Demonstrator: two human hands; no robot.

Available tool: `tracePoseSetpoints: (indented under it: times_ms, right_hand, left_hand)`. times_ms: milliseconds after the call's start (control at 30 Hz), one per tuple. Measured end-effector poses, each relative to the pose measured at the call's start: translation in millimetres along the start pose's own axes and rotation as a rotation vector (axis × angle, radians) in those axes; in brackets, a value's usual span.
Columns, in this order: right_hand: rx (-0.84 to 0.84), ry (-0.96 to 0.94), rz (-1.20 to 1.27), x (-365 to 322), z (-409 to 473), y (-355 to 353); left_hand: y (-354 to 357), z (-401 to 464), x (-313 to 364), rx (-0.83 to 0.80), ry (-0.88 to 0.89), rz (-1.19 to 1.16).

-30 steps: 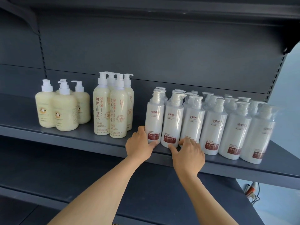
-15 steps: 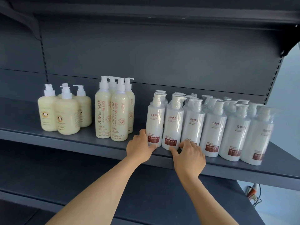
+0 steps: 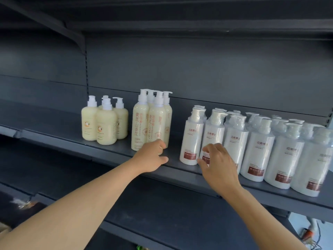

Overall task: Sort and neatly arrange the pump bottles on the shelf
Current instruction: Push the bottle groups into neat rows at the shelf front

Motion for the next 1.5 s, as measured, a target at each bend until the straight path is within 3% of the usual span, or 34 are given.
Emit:
tracePoseSetpoints:
  times_ms: [300, 600, 900, 1500]
  right_hand:
    - [-0.114, -0.108, 0.207, -67, 42, 26]
    - [-0.295, 0.18, 0.335, -81, 73, 88]
    - [-0.236, 0.38, 0.44, -92, 79, 121]
    - [-0.197, 0.379, 0.39, -96, 77, 130]
  left_hand:
    - [-63, -15, -53, 0.117, -0.08, 0.012]
    - [-69, 36, -99, 0.088, -0.014, -0.154]
    - [-59, 75, -122, -0.099, 0.169, -0.227]
    - [-50, 78, -131, -0.102, 0.262, -0.358]
Point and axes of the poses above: each hand's wrist, its own z-axis towards the middle knuckle, its own y-axis out of the palm, x = y × z, the point moved 4 cm from there along z, towards the middle knuckle, and after that the axes turned 7 degrees about -x, right-handed, at the moved point
